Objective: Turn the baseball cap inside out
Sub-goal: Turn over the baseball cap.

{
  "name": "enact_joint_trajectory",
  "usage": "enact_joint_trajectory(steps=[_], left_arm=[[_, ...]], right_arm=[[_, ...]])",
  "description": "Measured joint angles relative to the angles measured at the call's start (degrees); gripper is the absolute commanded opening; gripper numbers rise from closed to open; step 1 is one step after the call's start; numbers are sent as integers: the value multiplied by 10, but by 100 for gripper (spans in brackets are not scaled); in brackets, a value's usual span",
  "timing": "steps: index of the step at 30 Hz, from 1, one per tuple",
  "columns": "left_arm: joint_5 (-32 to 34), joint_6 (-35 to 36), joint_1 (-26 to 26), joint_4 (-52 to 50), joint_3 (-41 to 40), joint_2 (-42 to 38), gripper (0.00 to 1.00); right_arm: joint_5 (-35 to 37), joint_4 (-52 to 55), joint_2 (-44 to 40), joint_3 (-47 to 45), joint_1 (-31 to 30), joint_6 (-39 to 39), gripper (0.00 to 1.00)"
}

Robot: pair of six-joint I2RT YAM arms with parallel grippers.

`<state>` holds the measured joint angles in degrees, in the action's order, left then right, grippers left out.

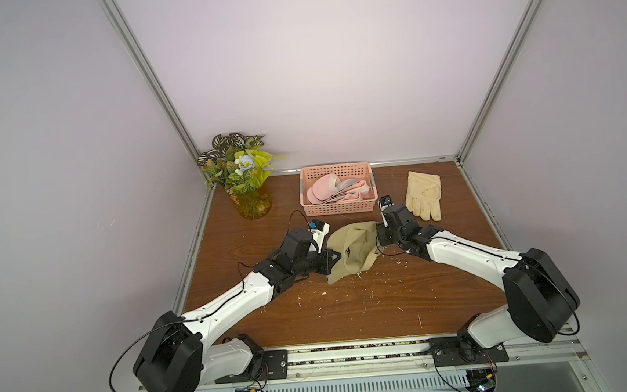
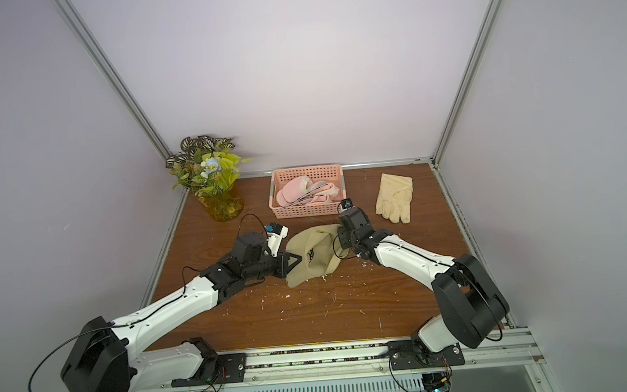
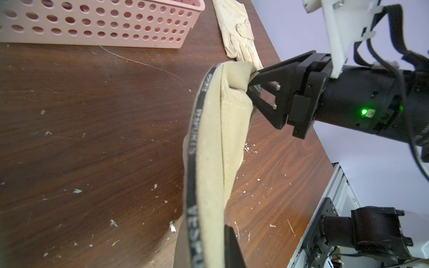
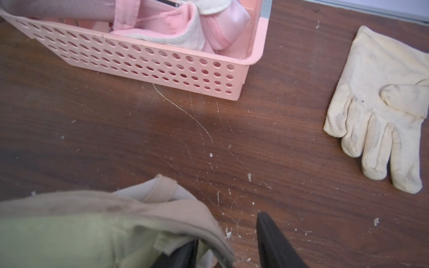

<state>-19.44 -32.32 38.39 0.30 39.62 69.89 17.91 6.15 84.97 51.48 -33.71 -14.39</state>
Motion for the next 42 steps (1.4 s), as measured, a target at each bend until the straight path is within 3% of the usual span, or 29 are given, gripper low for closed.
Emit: enact_joint_trajectory(steps=[6,12,21,29,34,42], left_arm=[[2,-5,0,0,0,0,0],[7,-39,0,7,0,7,0],[15,-88,0,21,12,39,0],[19,-108,0,20,18,54,0],[32,-108,0,14,18,56,0],[59,-105,0,3,18,76,0]], right_arm=[[-7,2,-2,0,3,20,78],[-71,-1,-64,-25,6,47,85],[-205,-15,-167,-36,7,76,78],[-348,-9,-118,-30,-29,107,61],[-353,-2,-32,-19,-40,102,60],[-244,-3,87,48,-41,68,61]])
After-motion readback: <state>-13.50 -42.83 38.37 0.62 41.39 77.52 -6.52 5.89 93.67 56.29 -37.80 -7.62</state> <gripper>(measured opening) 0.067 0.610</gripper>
